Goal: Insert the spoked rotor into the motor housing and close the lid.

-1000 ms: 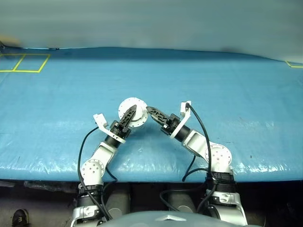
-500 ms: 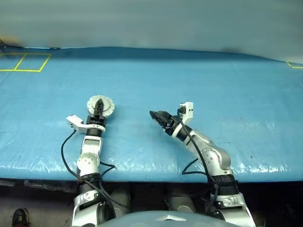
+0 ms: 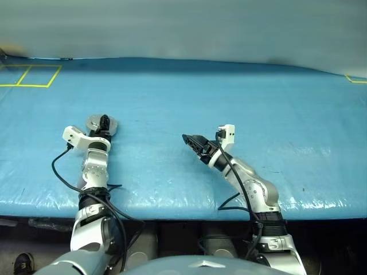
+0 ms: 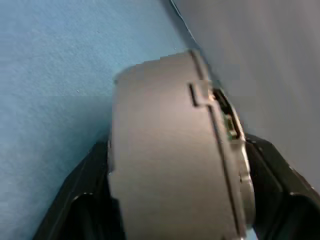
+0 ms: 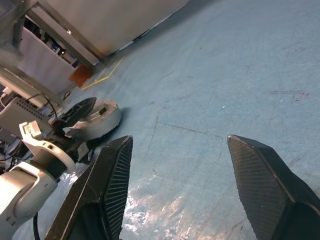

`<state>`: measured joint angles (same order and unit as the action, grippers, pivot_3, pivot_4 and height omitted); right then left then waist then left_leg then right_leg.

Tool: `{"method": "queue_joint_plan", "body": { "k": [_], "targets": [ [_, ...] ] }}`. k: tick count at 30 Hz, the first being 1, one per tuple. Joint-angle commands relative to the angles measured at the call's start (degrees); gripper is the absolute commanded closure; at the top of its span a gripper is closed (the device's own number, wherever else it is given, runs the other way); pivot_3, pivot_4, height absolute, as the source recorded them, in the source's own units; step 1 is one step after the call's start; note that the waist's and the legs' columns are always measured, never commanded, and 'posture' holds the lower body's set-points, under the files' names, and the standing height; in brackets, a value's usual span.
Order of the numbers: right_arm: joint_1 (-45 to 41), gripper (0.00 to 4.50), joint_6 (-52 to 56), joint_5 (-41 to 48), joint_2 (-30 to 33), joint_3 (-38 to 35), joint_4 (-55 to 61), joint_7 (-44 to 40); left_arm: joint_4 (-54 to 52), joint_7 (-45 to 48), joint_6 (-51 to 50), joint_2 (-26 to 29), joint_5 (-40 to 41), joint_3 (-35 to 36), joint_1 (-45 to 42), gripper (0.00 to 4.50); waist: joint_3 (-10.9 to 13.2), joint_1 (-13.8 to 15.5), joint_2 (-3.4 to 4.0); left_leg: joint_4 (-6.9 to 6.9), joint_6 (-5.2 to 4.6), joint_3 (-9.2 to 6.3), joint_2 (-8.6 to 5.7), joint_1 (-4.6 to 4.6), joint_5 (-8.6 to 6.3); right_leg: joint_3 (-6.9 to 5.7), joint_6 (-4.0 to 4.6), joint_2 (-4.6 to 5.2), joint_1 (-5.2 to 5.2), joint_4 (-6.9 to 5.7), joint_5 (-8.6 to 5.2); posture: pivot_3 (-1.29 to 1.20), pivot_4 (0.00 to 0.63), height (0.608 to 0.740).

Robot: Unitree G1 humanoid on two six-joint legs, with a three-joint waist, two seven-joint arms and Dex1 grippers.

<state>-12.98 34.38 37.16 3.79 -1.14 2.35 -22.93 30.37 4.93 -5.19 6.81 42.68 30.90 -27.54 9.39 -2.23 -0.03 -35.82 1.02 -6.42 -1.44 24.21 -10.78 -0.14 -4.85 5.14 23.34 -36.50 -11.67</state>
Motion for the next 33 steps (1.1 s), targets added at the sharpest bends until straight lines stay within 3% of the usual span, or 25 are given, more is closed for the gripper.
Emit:
{"method": "queue_joint_plan", "body": {
  "k": [1,7,11,14,19,23,27,30,32,33],
  "targets": [
    [-0.2,1.33,0.1,0.2,-0.3,-0.4,0.9,-0.6,-2.8,-5.2,5.9,0.6,-4.4,2.1,2.6,0.04,0.0,-0.2,0.00,0.01,0.00,0.04,0.00,-0.09,0.00,0.05,0.01,0.00,-0.01,-0.08,-0.03,0.00,0.150,0.740],
    [-1.0,1.33,-1.2,-1.1,-0.2,0.0,0.0,-1.3,-10.0,-10.4,12.3,0.8,-8.8,3.7,7.3,0.04,0.0,0.0,-0.03,0.11,0.04,0.16,0.03,-0.36,0.02,0.19,0.07,-0.01,-0.05,-0.31,-0.12,0.00,0.150,0.740],
    [-1.8,1.33,-8.6,-3.7,-2.0,-1.3,-0.6,-1.2,-16.0,-7.9,14.3,1.2,-11.8,1.1,10.3,0.04,0.0,0.5,-0.10,0.09,0.11,0.16,0.02,-0.32,0.06,0.18,0.06,0.00,-0.08,-0.29,-0.11,0.00,0.150,0.740],
    [-2.1,1.33,-19.0,-11.0,-0.7,0.3,-2.0,-2.6,-21.1,0.9,17.4,1.9,-14.8,-4.8,12.6,0.04,0.0,1.0,-0.10,0.07,0.14,0.19,0.01,-0.31,0.09,0.18,0.16,0.02,-0.10,-0.27,-0.17,0.00,0.150,0.740],
    [-3.0,1.33,-26.1,-19.9,6.4,3.3,-6.4,-6.5,-30.7,22.6,8.0,9.5,-17.5,-23.2,18.1,0.04,-0.1,0.9,-0.12,0.10,0.14,0.28,0.00,-0.36,0.10,0.20,0.34,0.05,-0.17,-0.20,-0.27,0.00,0.150,0.740],
    [-4.5,1.33,-33.6,-26.5,11.1,3.8,-11.4,-6.2,-32.1,30.5,2.9,15.5,-22.1,-32.4,19.4,0.04,-0.1,-0.1,-0.08,0.30,0.13,0.41,0.04,-0.46,0.10,0.30,0.46,0.04,-0.05,-0.28,-0.35,0.00,0.150,0.740],
    [-4.3,1.33,-36.9,-26.9,14.5,5.4,-13.9,-13.0,-30.0,33.8,4.5,17.1,-27.6,-37.5,19.2,0.04,-0.1,-0.5,-0.08,0.47,0.11,0.46,0.12,-0.50,0.12,0.35,0.54,-0.01,0.09,-0.34,-0.39,0.00,0.150,0.740],
    [-3.6,0.72,-37.0,-26.3,16.7,5.6,-13.4,-17.4,-28.9,35.1,6.4,16.7,-29.4,-38.6,19.4,0.00,0.0,-0.4,-0.08,0.56,0.10,0.46,0.13,-0.53,0.12,0.35,0.56,-0.01,0.07,-0.33,-0.42,0.00,0.150,0.740],
    [-3.4,0.05,-36.3,-25.7,17.4,5.3,-12.8,-19.0,-28.6,35.3,6.5,16.0,-29.2,-38.1,19.5,0.00,0.0,-0.2,-0.09,0.55,0.10,0.46,0.12,-0.50,0.12,0.36,0.56,-0.01,0.08,-0.30,-0.42,0.00,0.150,0.740],
    [-3.4,0.05,-36.1,-26.1,17.6,5.3,-12.6,-19.0,-28.6,35.4,6.3,15.8,-28.9,-37.9,19.6,0.00,0.0,-0.1,-0.09,0.54,0.10,0.46,0.12,-0.50,0.12,0.36,0.55,0.00,0.07,-0.30,-0.42,0.00,0.150,0.740]
  ]
}}
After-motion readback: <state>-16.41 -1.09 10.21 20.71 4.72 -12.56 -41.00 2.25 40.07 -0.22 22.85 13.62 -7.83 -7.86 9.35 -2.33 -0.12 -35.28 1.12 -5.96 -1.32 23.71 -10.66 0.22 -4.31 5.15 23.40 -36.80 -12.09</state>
